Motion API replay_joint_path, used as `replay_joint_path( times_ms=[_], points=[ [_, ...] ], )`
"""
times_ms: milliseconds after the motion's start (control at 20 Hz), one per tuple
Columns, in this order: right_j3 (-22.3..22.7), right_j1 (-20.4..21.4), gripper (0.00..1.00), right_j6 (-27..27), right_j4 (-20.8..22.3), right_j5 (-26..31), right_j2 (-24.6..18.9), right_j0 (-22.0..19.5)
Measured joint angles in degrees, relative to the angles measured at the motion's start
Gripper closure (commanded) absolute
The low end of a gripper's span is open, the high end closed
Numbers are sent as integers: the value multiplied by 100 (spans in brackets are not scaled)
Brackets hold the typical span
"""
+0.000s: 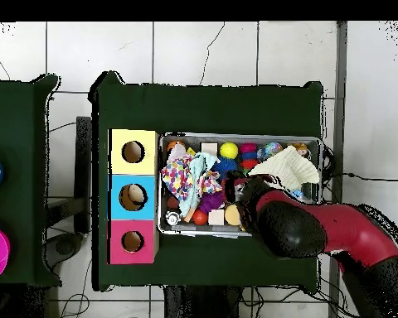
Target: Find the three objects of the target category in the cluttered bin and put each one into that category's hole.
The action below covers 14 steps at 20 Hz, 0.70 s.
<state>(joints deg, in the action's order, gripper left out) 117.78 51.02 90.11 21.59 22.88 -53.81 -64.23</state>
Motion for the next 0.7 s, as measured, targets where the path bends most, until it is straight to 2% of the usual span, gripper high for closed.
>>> replay_joint_path(
  times_ms=[300,700],
  points=[
    [196,116,100,0,-2,-1,-12,221],
    [230,251,100,0,-1,-1,-1,252]
  ],
)
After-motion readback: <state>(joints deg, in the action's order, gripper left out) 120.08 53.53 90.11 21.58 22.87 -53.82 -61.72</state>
